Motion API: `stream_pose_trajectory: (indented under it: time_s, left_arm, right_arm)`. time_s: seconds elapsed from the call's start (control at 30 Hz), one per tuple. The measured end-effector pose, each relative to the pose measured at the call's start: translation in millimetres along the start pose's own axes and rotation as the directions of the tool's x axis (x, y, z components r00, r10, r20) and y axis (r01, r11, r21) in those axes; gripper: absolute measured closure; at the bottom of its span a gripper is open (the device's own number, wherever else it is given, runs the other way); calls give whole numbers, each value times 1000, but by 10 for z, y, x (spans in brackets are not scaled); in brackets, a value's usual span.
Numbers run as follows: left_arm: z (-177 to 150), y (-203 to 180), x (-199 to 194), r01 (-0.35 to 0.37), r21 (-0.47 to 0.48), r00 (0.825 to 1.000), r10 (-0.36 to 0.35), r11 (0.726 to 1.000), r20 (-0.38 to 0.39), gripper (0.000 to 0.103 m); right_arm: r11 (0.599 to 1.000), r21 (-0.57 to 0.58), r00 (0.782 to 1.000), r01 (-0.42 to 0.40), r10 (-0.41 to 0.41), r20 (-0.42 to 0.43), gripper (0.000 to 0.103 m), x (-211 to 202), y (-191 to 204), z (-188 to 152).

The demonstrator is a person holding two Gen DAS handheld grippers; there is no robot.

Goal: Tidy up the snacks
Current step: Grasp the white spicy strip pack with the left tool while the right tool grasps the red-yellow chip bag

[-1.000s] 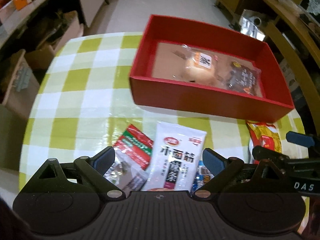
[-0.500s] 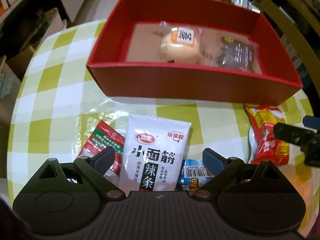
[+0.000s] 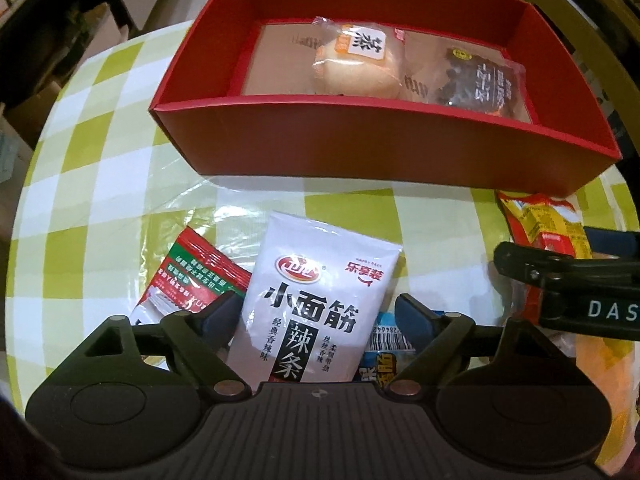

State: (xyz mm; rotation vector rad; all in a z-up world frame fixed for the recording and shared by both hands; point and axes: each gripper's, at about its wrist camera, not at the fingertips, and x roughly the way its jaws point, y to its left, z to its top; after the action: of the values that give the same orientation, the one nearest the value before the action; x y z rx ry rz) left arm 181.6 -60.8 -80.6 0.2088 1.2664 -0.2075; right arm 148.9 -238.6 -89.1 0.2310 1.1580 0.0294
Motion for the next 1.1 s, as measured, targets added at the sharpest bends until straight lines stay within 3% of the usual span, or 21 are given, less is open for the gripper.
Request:
stream_pose_trajectory:
  time_s: [0.17,0.33,0.5,0.63,0.7,0.77,0.87,1.1]
  left_arm:
    - [-25,-50,39,-10,38,1000,10,999,6,8]
    - [-48,4,68,33,46,999,-32,998,-11,1]
    - [-67,-6,85,46,90,999,-45,995,-14,0]
    - [-48,14,71,53,83,998,-51,995,-24,5]
    - [-49,9,43,66,81,998,-64,995,-27,12]
    - [-44,23,25,102,64,994,-100,993,-41,25]
    - [-42,82,3,138,27,989,-136,990,-63,29]
    - [-125,58,-58,135,42,989,-133,990,-64,26]
  right_arm:
    - [998,-39,998,55,-55,-8,0,53,107,-11]
    - [989,-100,994,108,-105,37,0,71,189,-107]
    - [984,-141,994,105,-105,12,0,20,139,-85]
    - [980,-160,993,115,-113,21,20,-53,118,-109]
    - [979,-170,993,115,-113,21,28,-87,121,-118]
    - [976,-184,993,116,-113,24,35,-126,131,-134]
    - [972,-200,992,122,-120,22,35,-149,119,-175]
    - [977,-181,993,116,-110,41,35,-262,25,-189]
